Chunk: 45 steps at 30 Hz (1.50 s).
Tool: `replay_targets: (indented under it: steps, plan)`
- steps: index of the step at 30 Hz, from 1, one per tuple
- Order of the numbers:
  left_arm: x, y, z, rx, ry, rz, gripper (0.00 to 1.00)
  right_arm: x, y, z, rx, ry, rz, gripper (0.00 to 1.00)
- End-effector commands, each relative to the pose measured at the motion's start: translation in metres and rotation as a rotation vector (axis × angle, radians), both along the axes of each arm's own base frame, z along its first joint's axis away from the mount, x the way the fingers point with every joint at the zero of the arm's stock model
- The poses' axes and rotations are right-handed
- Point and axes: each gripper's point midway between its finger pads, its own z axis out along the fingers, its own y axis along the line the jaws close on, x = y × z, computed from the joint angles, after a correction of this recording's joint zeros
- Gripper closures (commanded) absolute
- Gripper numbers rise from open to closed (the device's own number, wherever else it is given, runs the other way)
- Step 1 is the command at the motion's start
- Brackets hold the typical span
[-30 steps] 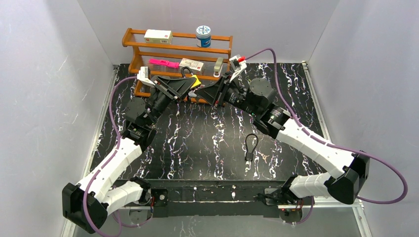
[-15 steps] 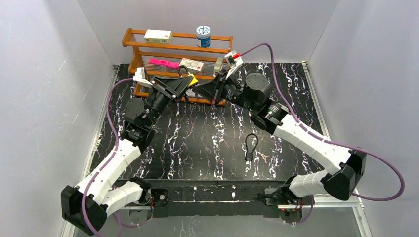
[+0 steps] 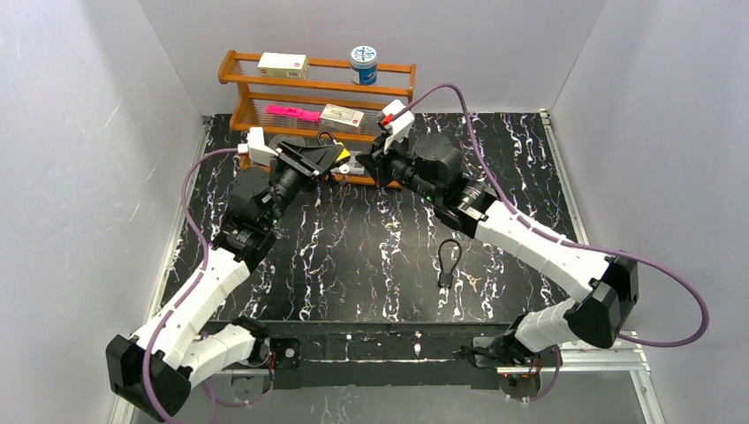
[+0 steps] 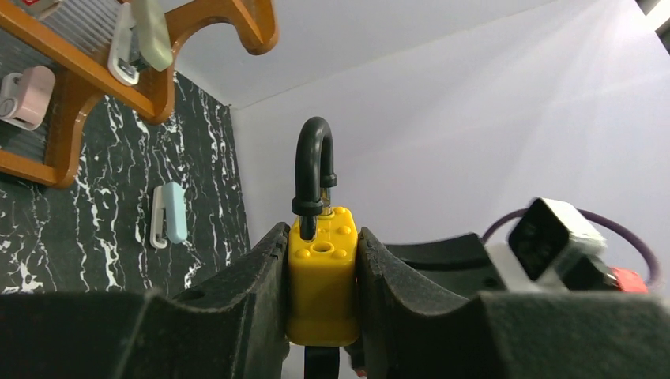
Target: Unlock with the key
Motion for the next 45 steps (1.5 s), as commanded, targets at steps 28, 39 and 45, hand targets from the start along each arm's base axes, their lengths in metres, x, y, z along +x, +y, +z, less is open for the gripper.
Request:
replay_targets:
  steps: [28, 39, 45]
  plan:
    - [-0.006, 0.035, 0.016, 0.039, 0.148, 0.171, 1.0, -0.043, 0.024, 0.025, -0.243, -0.718, -0.055, 0.55]
    - [-0.015, 0.031, 0.018, 0.002, 0.156, 0.131, 1.0, -0.071, 0.038, 0.02, -0.183, -0.918, 0.093, 0.57]
    - [-0.017, 0.03, 0.013, -0.007, 0.172, 0.122, 1.0, -0.069, 0.034, 0.038, -0.134, -0.976, 0.038, 0.57]
